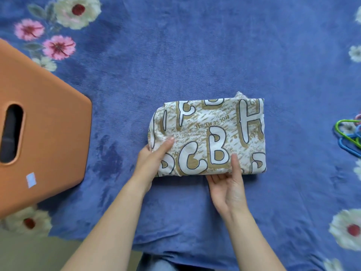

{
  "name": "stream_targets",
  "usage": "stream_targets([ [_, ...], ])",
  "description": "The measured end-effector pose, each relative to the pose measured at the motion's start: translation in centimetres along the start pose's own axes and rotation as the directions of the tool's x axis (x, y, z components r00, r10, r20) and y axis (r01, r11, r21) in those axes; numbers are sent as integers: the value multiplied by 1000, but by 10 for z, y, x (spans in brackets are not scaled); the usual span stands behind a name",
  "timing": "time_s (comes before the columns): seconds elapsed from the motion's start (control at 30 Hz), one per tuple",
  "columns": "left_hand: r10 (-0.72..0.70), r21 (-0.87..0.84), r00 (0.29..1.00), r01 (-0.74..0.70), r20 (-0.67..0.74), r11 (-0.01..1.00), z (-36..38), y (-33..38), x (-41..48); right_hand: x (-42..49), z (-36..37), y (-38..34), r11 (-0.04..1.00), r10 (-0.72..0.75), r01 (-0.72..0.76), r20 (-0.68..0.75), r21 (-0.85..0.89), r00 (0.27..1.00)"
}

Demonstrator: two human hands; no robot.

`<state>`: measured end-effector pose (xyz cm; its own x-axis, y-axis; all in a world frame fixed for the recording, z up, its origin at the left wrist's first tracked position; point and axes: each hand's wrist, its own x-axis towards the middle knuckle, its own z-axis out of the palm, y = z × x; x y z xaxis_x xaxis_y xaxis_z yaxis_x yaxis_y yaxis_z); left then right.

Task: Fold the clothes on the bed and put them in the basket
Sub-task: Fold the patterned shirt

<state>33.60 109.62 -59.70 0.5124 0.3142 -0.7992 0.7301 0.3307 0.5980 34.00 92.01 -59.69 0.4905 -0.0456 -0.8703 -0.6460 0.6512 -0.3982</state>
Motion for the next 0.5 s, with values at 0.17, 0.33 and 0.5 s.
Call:
stream_targets([
  [0.17, -58, -135, 994, 70, 93, 988, 6, -3, -14, 6, 23, -11, 995, 30, -38, 89, 95, 996],
  [0.33, -127, -189, 972, 165, 197, 968, -9, -3, -71, -44, 31, -47, 1000, 8, -5, 126, -29, 992],
  [0.5, -6, 341, 999, -9, 43, 940, -31, 20, -145, -135, 52, -74, 946, -106, 125, 80, -299, 991],
])
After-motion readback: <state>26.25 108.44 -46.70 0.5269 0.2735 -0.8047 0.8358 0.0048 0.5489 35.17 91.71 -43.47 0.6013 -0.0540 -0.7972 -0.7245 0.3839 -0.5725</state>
